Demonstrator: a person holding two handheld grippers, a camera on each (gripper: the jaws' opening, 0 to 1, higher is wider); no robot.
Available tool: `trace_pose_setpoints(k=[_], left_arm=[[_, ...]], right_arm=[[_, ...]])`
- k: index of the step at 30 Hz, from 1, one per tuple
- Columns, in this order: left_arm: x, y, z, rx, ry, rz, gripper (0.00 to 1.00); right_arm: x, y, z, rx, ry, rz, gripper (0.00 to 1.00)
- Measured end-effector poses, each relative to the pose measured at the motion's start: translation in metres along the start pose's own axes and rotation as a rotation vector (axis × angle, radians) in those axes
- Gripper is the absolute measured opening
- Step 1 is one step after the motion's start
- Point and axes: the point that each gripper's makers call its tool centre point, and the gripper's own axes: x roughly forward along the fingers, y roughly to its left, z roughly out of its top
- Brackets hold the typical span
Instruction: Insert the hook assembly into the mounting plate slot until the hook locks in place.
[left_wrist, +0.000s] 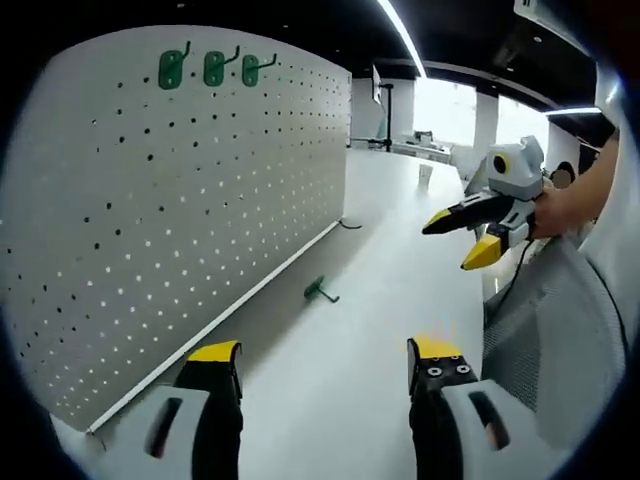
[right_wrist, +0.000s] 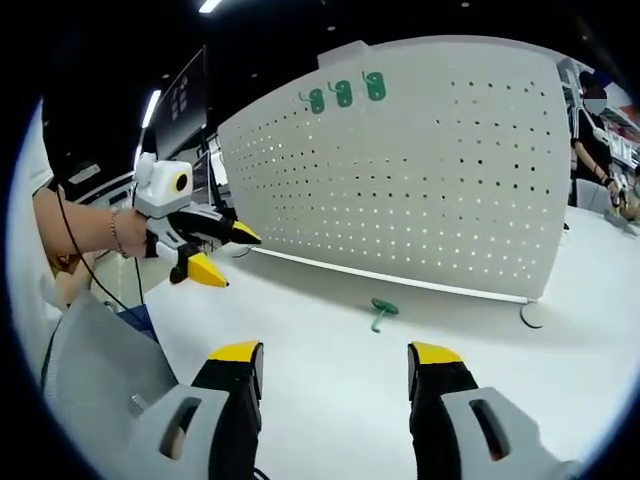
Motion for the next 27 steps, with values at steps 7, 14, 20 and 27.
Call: trace_pose_setpoints(k=[7, 14, 20, 27], left_arm=[[0.013, 0.006, 0.008, 0.029, 0.02, -0.032, 0.69], [0.03, 0.009, 0.013, 0.079, 0.06, -0.086, 0.69], [0.043, 0.007, 0.015, 0.109, 0.087, -0.129, 0.69], [0.059, 0.005, 0.013, 0.165, 0.126, -0.18, 0.68]], right_arm=[[0.0, -0.001, -0.001, -0.002, 0.008, -0.007, 0.56], [0.0, -0.001, -0.002, -0.005, 0.016, -0.012, 0.56], [0.0, -0.002, -0.003, -0.001, 0.015, -0.022, 0.56], [-0.001, -0.005, -0.002, 0.003, 0.01, -0.035, 0.56]])
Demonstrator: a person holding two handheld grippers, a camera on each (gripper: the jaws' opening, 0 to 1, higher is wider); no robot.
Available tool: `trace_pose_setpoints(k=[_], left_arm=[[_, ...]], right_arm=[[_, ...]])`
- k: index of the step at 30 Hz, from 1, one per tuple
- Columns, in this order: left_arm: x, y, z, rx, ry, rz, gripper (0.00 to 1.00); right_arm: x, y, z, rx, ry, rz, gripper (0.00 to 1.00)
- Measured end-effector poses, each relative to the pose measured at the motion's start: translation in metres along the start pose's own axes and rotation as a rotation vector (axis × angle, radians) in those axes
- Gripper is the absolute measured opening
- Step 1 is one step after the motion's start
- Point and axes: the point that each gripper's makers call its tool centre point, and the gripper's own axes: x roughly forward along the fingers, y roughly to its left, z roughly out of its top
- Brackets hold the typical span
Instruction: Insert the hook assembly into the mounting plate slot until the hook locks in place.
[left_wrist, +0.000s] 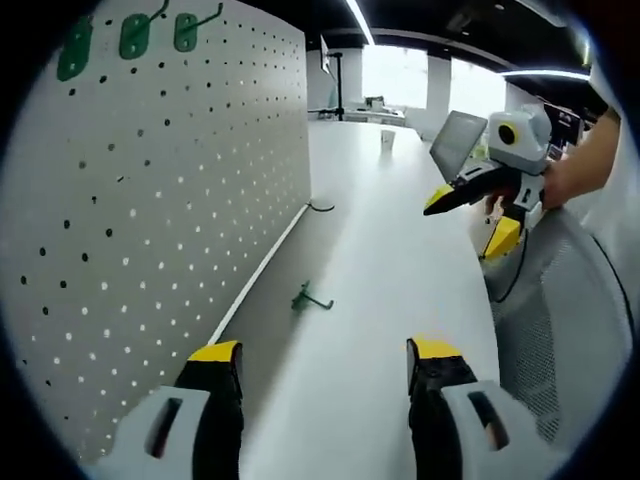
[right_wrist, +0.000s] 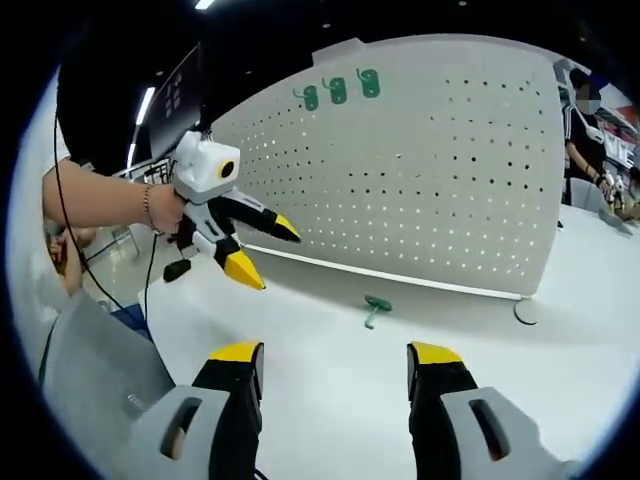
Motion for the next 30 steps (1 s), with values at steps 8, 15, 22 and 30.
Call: trace_pose_setpoints(k=[8, 15, 22, 30], left_arm=[[0.014, 0.006, 0.003, 0.088, 0.038, -0.035, 0.67], [0.028, 0.013, 0.002, 0.148, 0.072, -0.061, 0.66], [0.044, 0.012, -0.002, 0.212, 0.121, -0.099, 0.66], [0.061, 0.017, 0.01, 0.248, 0.141, -0.137, 0.66]], right_arm=[[-0.001, -0.003, 0.0, -0.002, -0.003, -0.012, 0.55], [-0.001, -0.004, -0.001, -0.002, 0.001, -0.019, 0.55], [-0.002, -0.006, -0.003, 0.002, 0.005, -0.026, 0.56], [0.0, -0.004, -0.003, -0.014, 0.02, -0.024, 0.56]])
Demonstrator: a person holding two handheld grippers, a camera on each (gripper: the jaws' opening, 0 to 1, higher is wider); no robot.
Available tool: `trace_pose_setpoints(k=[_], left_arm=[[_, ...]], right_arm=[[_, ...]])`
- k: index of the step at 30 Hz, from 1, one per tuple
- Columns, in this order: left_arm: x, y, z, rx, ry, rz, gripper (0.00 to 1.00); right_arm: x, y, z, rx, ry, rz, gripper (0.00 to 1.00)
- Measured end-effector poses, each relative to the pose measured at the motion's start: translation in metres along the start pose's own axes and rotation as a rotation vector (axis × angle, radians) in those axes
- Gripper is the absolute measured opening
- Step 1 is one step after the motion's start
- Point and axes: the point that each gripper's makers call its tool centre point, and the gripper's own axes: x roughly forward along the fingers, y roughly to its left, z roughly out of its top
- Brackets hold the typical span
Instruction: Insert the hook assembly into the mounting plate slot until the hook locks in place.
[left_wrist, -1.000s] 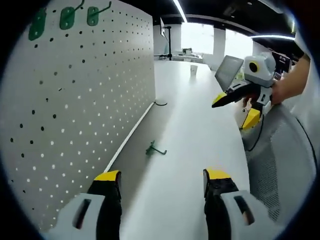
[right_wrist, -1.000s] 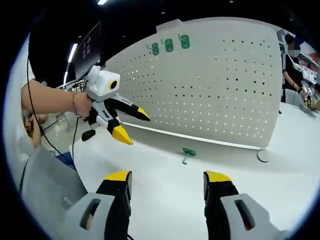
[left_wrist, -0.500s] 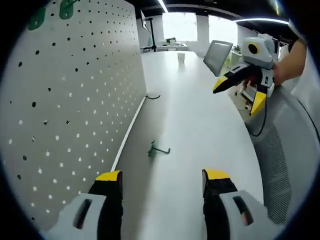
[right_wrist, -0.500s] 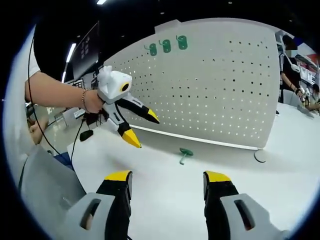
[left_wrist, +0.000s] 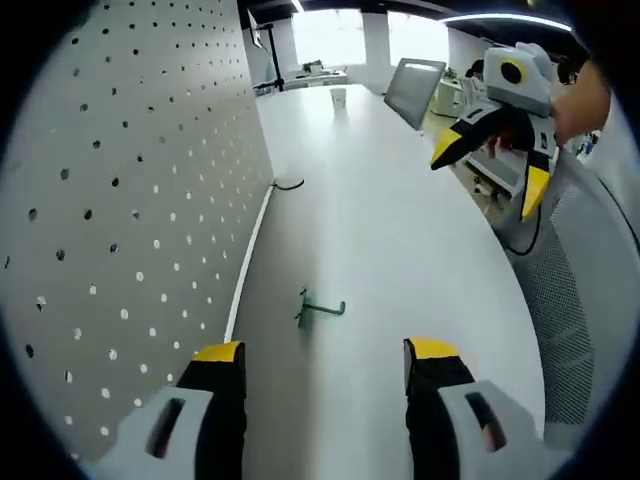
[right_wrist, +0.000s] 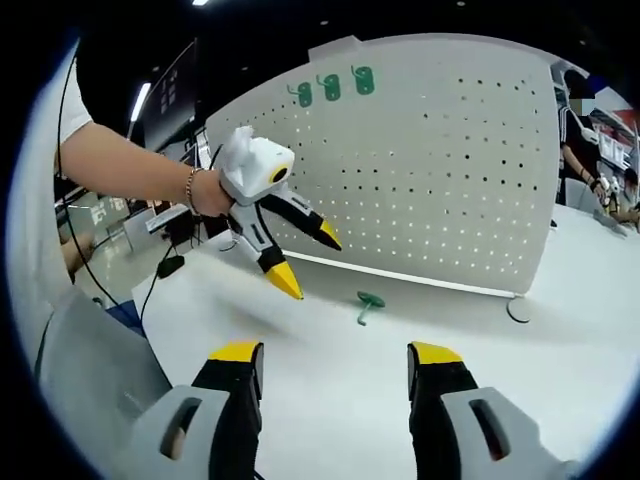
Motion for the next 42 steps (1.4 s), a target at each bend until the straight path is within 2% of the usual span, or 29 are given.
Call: trace_pose_setpoints(k=[6, 10, 15, 17, 20, 33, 38, 42], left_arm=[[0.008, 0.003, 0.008, 0.037, 0.009, -0.027, 0.65], [0.015, 0.004, 0.006, 0.071, 0.041, -0.051, 0.65], [0.022, 0.009, 0.004, 0.075, 0.056, -0.069, 0.65], [0.025, 0.009, -0.002, 0.102, 0.088, -0.081, 0.65], [0.029, 0.008, -0.002, 0.076, 0.087, -0.104, 0.65], [0.046, 0.011, -0.009, 0.165, 0.169, -0.161, 0.62], [0.052, 0.011, -0.014, 0.192, 0.185, -0.183, 0.6], [0.056, 0.014, -0.014, 0.182, 0.182, -0.183, 0.58]], right_arm=[[0.001, 0.0, 0.0, 0.001, 0.004, -0.004, 0.56], [0.002, 0.0, -0.001, -0.005, 0.011, -0.005, 0.56], [0.002, -0.001, -0.003, -0.006, 0.018, -0.01, 0.56], [0.002, -0.001, -0.003, -0.005, 0.02, -0.012, 0.56], [0.002, -0.002, -0.004, -0.012, 0.028, -0.018, 0.57], [0.001, -0.003, -0.006, -0.005, 0.031, -0.023, 0.56], [0.001, -0.004, -0.007, 0.002, 0.03, -0.024, 0.56], [0.001, -0.004, -0.007, 0.004, 0.03, -0.024, 0.56]])
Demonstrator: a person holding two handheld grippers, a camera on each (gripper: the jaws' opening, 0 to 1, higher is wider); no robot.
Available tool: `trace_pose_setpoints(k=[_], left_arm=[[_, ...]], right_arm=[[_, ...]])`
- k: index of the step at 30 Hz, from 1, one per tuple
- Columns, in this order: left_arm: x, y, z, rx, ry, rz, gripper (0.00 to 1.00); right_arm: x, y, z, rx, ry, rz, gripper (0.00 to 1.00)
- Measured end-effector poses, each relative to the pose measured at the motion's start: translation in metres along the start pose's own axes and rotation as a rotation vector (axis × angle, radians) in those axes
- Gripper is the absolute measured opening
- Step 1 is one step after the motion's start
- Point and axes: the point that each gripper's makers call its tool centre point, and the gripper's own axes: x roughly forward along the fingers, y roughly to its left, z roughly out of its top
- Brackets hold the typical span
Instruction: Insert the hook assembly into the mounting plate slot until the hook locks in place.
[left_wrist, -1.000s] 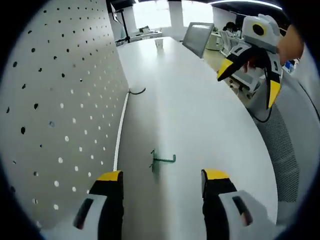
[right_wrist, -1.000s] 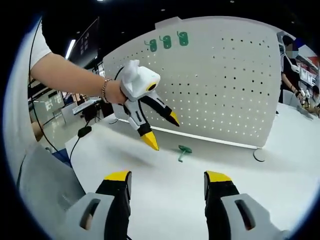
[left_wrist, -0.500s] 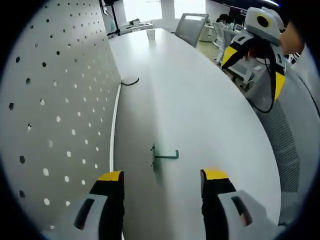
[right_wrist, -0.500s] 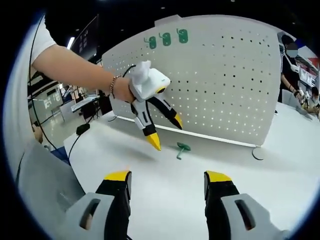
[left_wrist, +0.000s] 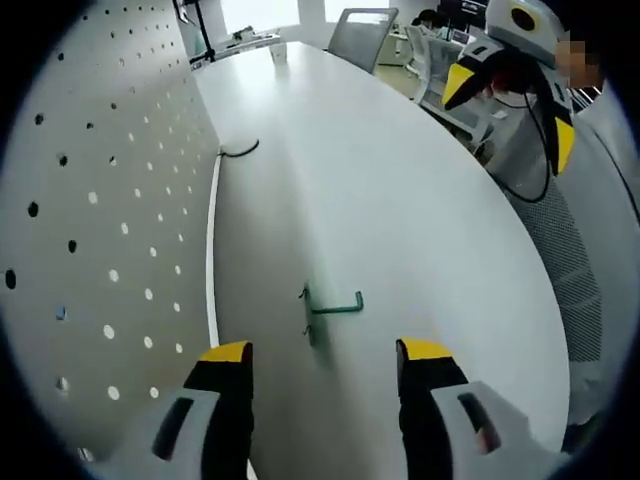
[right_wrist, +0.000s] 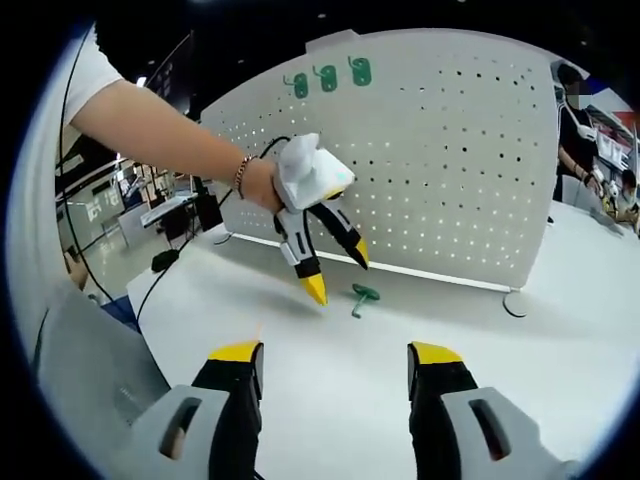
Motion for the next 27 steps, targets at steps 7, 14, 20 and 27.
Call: trace_pose_setpoints(k=[7, 14, 20, 27], left_arm=[[0.01, -0.002, 0.0, -0.002, 0.003, -0.017, 0.56], [0.013, 0.0, 0.001, -0.043, -0.015, -0.027, 0.52], [0.016, 0.004, -0.001, -0.063, -0.016, -0.026, 0.5], [0.017, 0.007, 0.001, -0.064, -0.024, -0.013, 0.43]], right_arm=[[0.0, -0.002, 0.001, 0.006, -0.004, -0.005, 0.56], [-0.001, -0.003, 0.001, 0.022, -0.009, -0.006, 0.56], [-0.001, -0.005, 0.002, 0.041, -0.017, -0.008, 0.54], [-0.002, -0.007, 0.001, 0.049, -0.014, -0.016, 0.53]])
